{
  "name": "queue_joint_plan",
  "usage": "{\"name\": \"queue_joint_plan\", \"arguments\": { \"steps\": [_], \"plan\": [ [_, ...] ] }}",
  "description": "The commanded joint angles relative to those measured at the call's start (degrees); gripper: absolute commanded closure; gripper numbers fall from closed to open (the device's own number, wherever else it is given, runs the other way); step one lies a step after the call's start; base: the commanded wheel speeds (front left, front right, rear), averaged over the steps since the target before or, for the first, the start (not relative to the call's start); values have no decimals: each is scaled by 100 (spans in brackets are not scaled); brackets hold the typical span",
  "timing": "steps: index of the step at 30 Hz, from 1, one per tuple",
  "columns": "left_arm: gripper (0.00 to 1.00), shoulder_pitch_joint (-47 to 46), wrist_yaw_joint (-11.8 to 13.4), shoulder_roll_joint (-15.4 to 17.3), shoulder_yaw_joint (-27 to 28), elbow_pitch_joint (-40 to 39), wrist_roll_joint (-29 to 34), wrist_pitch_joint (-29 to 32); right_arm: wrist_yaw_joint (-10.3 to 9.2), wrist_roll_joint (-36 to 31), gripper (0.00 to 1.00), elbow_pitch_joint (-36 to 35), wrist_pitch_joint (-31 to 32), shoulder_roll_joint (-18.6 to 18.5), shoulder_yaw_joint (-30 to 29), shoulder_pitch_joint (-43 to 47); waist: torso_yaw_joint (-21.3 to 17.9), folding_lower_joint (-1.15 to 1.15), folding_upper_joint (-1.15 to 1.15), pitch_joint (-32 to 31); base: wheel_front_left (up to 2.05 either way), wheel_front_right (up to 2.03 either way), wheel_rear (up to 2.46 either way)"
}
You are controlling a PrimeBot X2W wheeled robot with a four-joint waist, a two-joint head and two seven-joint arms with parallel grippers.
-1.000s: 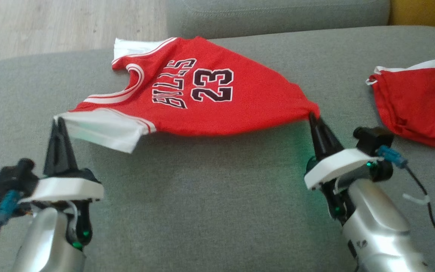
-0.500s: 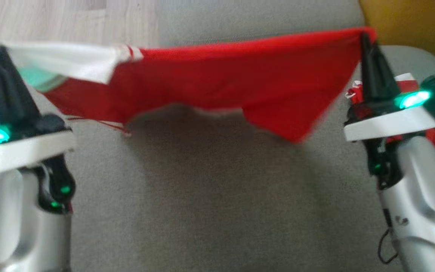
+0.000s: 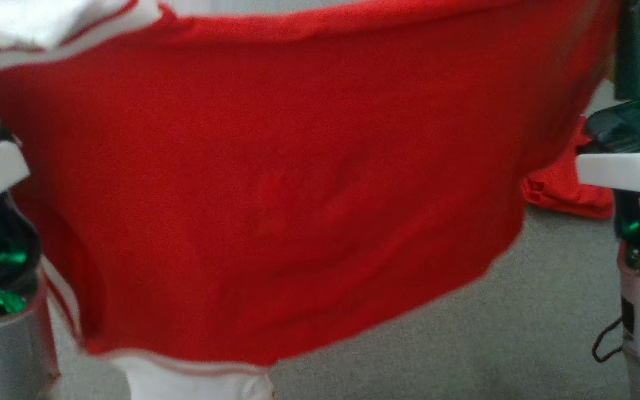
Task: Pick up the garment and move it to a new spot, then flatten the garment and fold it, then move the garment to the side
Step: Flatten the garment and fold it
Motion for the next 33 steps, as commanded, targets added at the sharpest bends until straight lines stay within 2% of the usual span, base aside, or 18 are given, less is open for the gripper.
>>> {"name": "queue_joint_plan", "arguments": {
  "steps": [1,3,6,7,9,12,16,20,23,28,33],
  "plan": [
    [100,-350,22,254,191,-176,7,120,22,-31,100,-234,129,95,18,-68,0,1,0,37,0,0,0],
    [100,-505,60,360,173,-158,12,343,22,-62,100,-449,376,194,-98,-52,14,1,0,123,0,0,0],
    [100,-762,101,400,135,311,-262,780,22,-90,100,-494,716,342,-254,-149,45,1,0,380,0,0,0],
    [100,-1040,85,452,144,796,-463,1021,22,-137,100,-392,831,339,-276,-373,71,1,0,675,0,0,0],
    [100,-1439,3,589,146,1362,-483,1093,22,-147,100,-119,845,342,-300,-717,107,1,0,1039,0,0,0],
    [100,-2202,-227,877,38,2343,-263,980,22,-144,100,629,715,265,-248,-1521,122,1,0,1547,0,0,0],
    [100,-3552,-505,1083,-157,3775,16,650,22,-229,100,2080,356,132,-127,-2994,160,1,0,2130,0,0,0],
    [100,-4905,-724,1048,-291,5059,207,24,22,-414,100,3486,-314,137,-312,-4401,265,1,0,2398,0,0,0],
    [100,-5535,-860,946,-402,5813,276,-312,22,-666,100,4294,-847,107,-406,-5082,353,1,0,2459,0,0,0],
    [100,-5667,-1094,783,-595,6708,305,-714,22,-809,100,5359,-1321,98,-344,-5267,447,1,0,2441,0,0,0],
    [100,-5043,-1268,607,-787,7293,246,-950,22,-715,100,6140,-1431,16,-58,-4742,545,1,0,2379,0,0,0]
  ]
}}
